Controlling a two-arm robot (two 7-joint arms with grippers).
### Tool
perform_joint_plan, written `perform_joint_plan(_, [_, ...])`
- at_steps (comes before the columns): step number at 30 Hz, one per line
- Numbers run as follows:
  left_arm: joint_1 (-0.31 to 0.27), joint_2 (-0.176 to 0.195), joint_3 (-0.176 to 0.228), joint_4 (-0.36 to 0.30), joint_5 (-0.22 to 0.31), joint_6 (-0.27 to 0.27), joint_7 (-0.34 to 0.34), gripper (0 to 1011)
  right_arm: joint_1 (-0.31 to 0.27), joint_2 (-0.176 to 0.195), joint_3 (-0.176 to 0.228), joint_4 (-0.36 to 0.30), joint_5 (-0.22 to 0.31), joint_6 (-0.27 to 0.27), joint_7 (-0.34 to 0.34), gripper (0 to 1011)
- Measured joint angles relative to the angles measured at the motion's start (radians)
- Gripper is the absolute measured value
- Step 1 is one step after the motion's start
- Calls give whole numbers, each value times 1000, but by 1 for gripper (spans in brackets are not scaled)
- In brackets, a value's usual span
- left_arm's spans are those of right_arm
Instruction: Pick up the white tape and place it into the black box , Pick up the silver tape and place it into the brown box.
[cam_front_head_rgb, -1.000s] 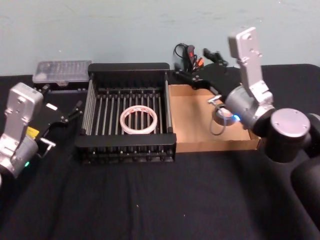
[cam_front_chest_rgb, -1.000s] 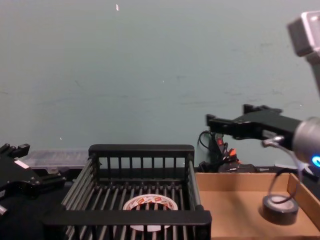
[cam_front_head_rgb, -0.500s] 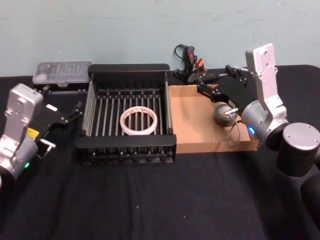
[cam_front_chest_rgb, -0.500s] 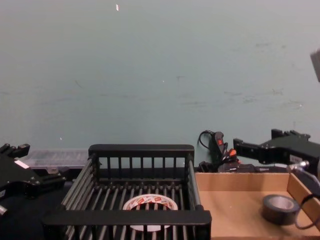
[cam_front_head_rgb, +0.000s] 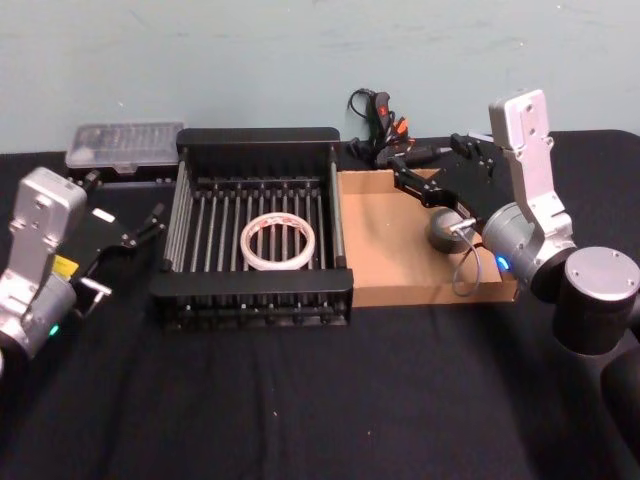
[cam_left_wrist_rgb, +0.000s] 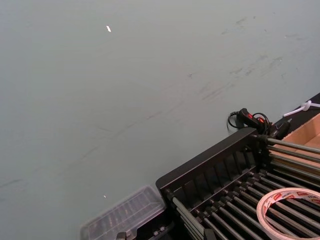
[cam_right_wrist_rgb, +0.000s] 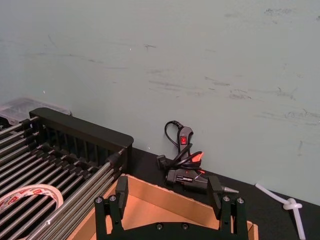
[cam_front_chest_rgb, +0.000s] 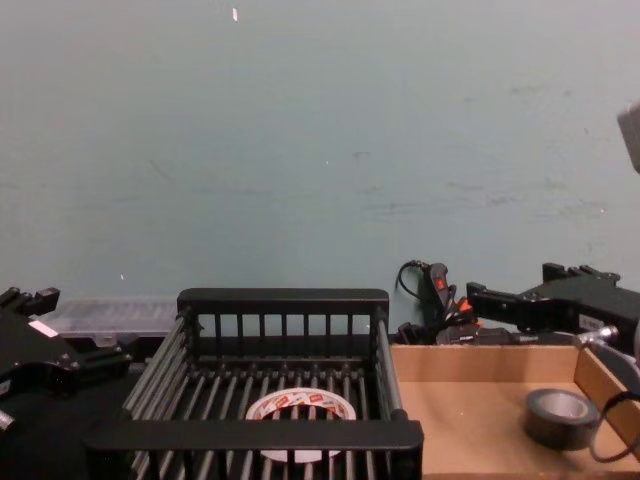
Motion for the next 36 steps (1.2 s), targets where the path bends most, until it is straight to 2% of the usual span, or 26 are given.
perform_joint_plan(36, [0,0,0,0,0,0,0,1001,0,1,-1,-2,2,-2,1,1002])
